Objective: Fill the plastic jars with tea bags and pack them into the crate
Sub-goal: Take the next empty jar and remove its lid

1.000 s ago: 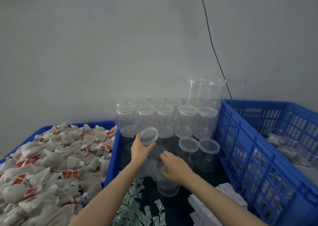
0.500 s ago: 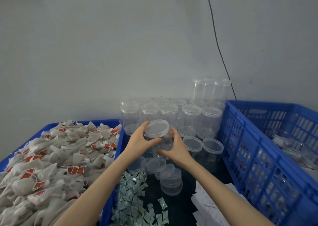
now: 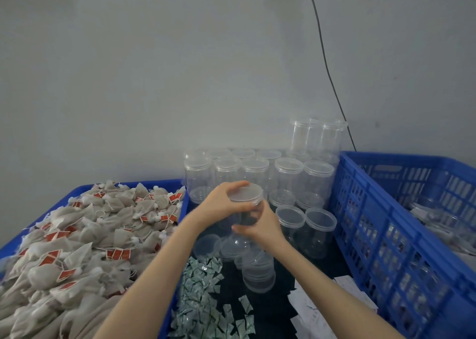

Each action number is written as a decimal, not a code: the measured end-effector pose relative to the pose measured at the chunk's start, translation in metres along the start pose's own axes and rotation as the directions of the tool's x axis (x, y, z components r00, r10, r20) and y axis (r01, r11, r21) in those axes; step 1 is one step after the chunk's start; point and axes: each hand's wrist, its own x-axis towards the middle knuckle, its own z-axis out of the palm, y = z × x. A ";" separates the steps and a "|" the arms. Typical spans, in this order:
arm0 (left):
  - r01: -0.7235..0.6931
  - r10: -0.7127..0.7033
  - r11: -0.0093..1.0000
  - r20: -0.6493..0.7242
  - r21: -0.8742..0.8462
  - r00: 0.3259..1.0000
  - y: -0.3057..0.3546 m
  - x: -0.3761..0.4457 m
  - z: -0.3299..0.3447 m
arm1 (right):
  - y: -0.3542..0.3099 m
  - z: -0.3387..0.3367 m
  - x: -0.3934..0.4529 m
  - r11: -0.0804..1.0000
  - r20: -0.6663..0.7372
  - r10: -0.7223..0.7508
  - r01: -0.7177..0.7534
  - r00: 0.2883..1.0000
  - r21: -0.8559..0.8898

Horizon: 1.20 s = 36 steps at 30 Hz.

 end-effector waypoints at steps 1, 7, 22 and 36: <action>0.037 -0.031 0.999 -0.159 0.035 0.987 0.003 0.002 0.016 | 0.000 0.005 -0.001 0.999 -0.106 0.008 -0.013 0.994 -0.042; 0.194 -0.183 0.980 -0.598 -0.047 0.780 0.018 -0.001 0.084 | 0.016 0.014 -0.014 0.974 -0.268 -0.095 0.033 0.959 -0.225; 0.045 0.022 0.956 0.221 -0.290 0.975 0.007 -0.005 -0.003 | -0.015 -0.051 -0.005 0.979 0.225 0.145 -0.106 0.963 -0.174; 0.223 -0.213 0.969 -0.099 0.105 0.972 0.007 0.008 0.039 | 0.008 -0.035 -0.007 0.848 -0.084 -0.019 -0.028 0.996 -0.529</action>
